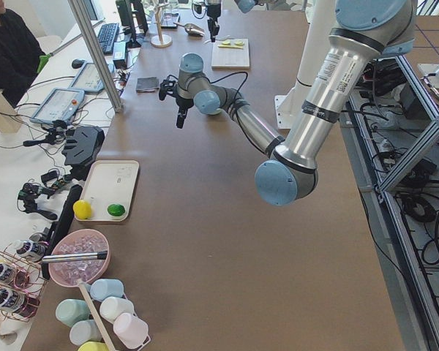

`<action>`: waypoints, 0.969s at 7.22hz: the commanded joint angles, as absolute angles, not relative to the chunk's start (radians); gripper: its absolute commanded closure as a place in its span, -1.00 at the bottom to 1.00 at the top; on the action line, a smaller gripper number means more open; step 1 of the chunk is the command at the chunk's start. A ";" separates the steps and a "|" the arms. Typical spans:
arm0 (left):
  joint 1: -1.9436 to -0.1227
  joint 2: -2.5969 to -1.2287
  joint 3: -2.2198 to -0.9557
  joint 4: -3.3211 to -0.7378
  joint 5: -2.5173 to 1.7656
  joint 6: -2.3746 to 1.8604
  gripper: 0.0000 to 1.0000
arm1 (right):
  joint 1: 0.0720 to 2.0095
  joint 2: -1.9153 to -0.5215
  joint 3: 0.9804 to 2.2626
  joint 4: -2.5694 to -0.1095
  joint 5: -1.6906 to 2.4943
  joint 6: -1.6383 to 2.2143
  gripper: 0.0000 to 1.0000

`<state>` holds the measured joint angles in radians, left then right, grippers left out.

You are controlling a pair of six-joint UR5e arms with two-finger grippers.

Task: Place spoon in bowl
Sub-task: 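Lift the white spoon with the right gripper and carry it toward the bowl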

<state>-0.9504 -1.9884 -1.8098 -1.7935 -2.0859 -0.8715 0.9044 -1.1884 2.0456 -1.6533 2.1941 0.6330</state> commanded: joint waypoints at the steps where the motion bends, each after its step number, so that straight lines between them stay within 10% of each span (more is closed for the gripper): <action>1: -1.069 -1.918 -1.804 -1.792 -2.179 -0.712 -0.95 | 0.794 -1.009 1.944 -1.652 2.061 0.853 1.00; 7: -1.111 -1.928 -1.750 -1.793 -2.209 -0.672 -0.96 | 0.548 -0.844 1.577 -1.244 1.684 1.227 1.00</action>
